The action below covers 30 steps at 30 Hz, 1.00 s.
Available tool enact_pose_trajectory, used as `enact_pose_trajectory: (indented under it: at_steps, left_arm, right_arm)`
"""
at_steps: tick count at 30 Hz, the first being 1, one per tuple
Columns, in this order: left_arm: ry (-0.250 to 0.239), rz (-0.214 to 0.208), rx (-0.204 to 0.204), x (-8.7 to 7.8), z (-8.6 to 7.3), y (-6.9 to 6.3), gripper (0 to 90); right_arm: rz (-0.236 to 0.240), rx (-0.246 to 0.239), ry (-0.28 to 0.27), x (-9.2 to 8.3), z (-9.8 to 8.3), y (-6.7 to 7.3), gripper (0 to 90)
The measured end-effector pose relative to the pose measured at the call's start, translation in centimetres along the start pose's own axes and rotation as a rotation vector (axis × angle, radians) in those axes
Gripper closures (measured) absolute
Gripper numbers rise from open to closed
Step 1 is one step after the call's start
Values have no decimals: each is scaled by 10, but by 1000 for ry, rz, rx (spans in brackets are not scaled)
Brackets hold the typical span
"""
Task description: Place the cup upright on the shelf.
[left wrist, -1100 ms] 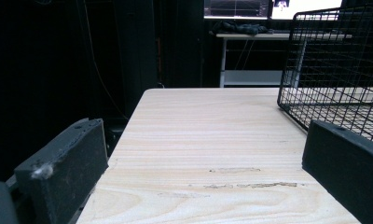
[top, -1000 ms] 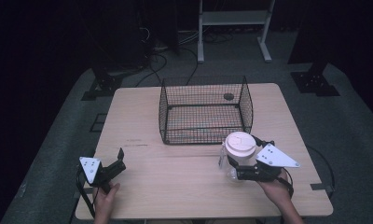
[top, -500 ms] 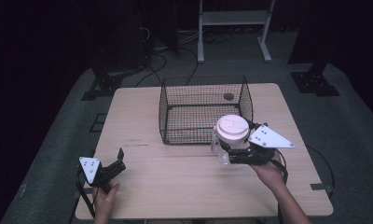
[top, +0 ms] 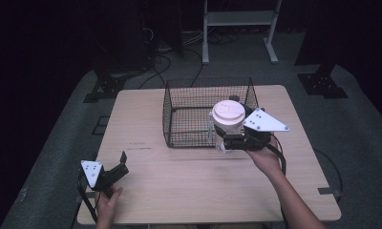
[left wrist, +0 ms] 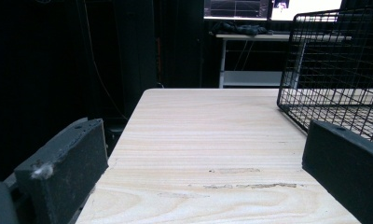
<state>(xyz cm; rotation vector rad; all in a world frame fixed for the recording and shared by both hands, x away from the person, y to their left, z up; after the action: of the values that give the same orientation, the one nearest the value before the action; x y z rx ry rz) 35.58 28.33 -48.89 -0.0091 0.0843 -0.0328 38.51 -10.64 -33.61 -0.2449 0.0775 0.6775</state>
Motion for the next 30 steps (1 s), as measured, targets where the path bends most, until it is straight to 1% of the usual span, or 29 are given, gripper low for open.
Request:
enact_pose_trajectory:
  at_steps: [3, 4, 7, 12, 15, 17, 22, 24, 25, 30]
  left_arm:
    - [0, -1, 1, 0, 0, 0, 0]
    - [1, 0, 0, 0, 0, 0, 0]
    - [-1, 1, -6, 0, 0, 0, 0]
    - [0, 0, -5, 0, 0, 0, 0]
    - [0, 0, -7, 0, 0, 0, 0]
    - [0, 0, -6, 0, 0, 0, 0]
    - [-1, -1, -5, 0, 0, 0, 0]
    - [-1, -1, -6, 0, 0, 0, 0]
    - [-1, -2, -8, 0, 0, 1, 0]
    - [-2, -3, -7, 0, 0, 0, 0]
  right_arm:
    - [-2, -2, 2, 4, 3, -1, 51]
    - [-6, -3, -1, 10, 7, -3, 51]
    - [-4, -4, 4, 17, 11, -6, 51]
    - [-12, -8, 12, 31, 18, -13, 51]
    - [-19, -18, 20, 39, 20, -17, 51]
    - [-16, -9, 20, 45, 23, -20, 51]
    - [-21, -16, 28, 58, 26, -25, 51]
    - [-22, -13, 28, 60, 27, -26, 51]
    - [-25, -11, 32, 65, 27, -28, 51]
    - [-33, -5, 30, 76, 28, -35, 51]
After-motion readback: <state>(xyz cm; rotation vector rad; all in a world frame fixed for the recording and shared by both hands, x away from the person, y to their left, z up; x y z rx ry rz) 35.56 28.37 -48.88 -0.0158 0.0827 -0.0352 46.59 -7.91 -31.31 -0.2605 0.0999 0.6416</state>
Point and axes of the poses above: each handheld gripper's, and its own axes: x roughly forward along the jaws, z roughly out of its top, y roughly to its left, the point moved 8 cm from there along x, roughly forward along the jaws
